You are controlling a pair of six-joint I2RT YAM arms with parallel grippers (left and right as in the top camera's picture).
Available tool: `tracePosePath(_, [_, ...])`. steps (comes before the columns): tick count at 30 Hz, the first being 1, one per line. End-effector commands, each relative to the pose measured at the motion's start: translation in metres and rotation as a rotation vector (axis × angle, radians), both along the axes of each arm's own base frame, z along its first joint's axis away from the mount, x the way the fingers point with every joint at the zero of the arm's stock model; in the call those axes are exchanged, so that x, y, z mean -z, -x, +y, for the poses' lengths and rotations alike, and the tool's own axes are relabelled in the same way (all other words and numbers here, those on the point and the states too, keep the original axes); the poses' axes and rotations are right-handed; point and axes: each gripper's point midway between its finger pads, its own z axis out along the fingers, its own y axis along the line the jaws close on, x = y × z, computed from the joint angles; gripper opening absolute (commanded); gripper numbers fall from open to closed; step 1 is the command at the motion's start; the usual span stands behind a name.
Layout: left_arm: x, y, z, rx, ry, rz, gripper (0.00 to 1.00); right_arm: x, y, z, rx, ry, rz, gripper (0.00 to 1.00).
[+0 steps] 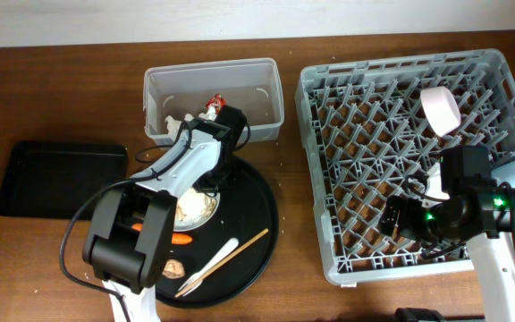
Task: Sort waste into correct bins and load items into the dishwasher rack
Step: 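Lift the rice plate with the left gripper toward the black tray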
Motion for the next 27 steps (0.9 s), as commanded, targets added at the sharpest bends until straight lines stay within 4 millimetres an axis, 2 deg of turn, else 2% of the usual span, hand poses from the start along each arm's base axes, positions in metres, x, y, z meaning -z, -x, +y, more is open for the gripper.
tracePosePath(1, [-0.001,0.013,0.0,0.057,-0.01,0.043,0.01,0.0,0.001,0.003,-0.018,-0.006,-0.005,0.99])
tracePosePath(3, [-0.015,0.012,0.001,0.09,-0.05,0.001,0.01,0.0,0.001,0.003,-0.017,-0.006,-0.005,0.99])
tracePosePath(5, [-0.04,0.02,-0.005,0.135,-0.079,-0.047,0.01,0.0,0.001,0.003,-0.018,-0.006,-0.006,0.99])
tracePosePath(8, [-0.054,0.028,-0.005,0.149,-0.08,-0.051,0.01,0.0,0.001,0.003,-0.018,-0.006,-0.007,0.99])
tracePosePath(17, [-0.1,0.044,0.024,0.154,-0.175,-0.085,0.01,0.0,0.002,0.003,-0.017,-0.007,-0.004,0.99])
tracePosePath(20, [-0.11,0.04,0.025,0.169,-0.174,-0.093,0.0,0.0,0.002,0.003,-0.017,-0.007,-0.004,0.99])
tracePosePath(24, [-0.137,0.017,0.043,0.13,-0.157,-0.142,0.01,0.0,0.002,0.003,-0.017,-0.007,-0.004,0.99])
tracePosePath(27, [-0.144,0.002,0.068,0.075,-0.149,-0.16,0.0,0.0,0.002,0.003,-0.017,-0.007,-0.004,0.99])
